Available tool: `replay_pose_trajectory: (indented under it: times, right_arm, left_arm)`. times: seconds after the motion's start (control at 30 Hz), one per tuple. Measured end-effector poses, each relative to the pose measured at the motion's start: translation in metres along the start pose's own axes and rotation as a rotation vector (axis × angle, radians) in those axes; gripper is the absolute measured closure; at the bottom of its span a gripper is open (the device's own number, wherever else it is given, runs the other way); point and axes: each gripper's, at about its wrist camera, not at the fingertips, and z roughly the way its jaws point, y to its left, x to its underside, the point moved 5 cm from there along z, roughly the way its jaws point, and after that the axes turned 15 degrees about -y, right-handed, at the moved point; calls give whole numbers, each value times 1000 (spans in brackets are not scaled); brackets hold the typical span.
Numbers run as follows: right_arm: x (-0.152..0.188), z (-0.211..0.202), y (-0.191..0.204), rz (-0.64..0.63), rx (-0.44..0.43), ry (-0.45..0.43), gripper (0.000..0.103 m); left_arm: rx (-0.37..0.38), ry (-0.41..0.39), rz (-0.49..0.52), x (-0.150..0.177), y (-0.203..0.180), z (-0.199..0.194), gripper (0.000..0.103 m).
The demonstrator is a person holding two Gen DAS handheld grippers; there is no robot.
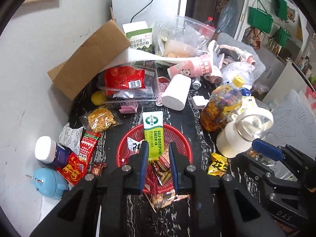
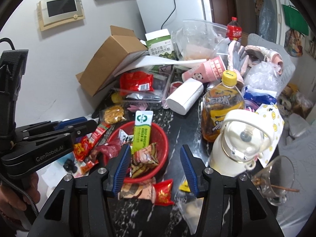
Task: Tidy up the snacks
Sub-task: 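Raise both open grippers away from the red basket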
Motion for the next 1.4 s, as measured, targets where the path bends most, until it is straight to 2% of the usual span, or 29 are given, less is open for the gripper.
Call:
replay_pose_trajectory:
  times: [0.03, 0.1, 0.17, 0.23, 0.5, 0.87, 1.1, 1.27, 1.4]
  right_arm:
    - [0, -5, 1, 1, 2, -4, 47]
    - [1, -15, 2, -3, 6, -15, 43]
    - [3, -25, 4, -11, 13, -24, 38]
    - [5, -36, 5, -19, 23, -30, 35]
    - [25, -71, 0, -18, 62, -34, 21]
    - [66, -94, -22, 25, 101, 20, 20]
    - [89, -97, -34, 53, 110, 62, 20]
    - [104, -90, -42, 64, 117, 108, 20]
    - [114, -81, -47, 79, 119, 142, 20]
  left_arm:
    - [2, -4, 0, 0, -1, -5, 83]
    - [7, -11, 2, 2, -4, -15, 76]
    - [13, -23, 3, 5, -6, -25, 51]
    - [18, -42, 2, 8, -9, -37, 40]
    - [38, -31, 18, 30, -24, -63, 40]
    - [111, -12, 57, 67, -57, -76, 40]
    - [149, 36, 51, 88, -69, -68, 40]
    - [148, 66, 51, 101, -71, -58, 40]
    - [146, 91, 13, 111, -68, -49, 40]
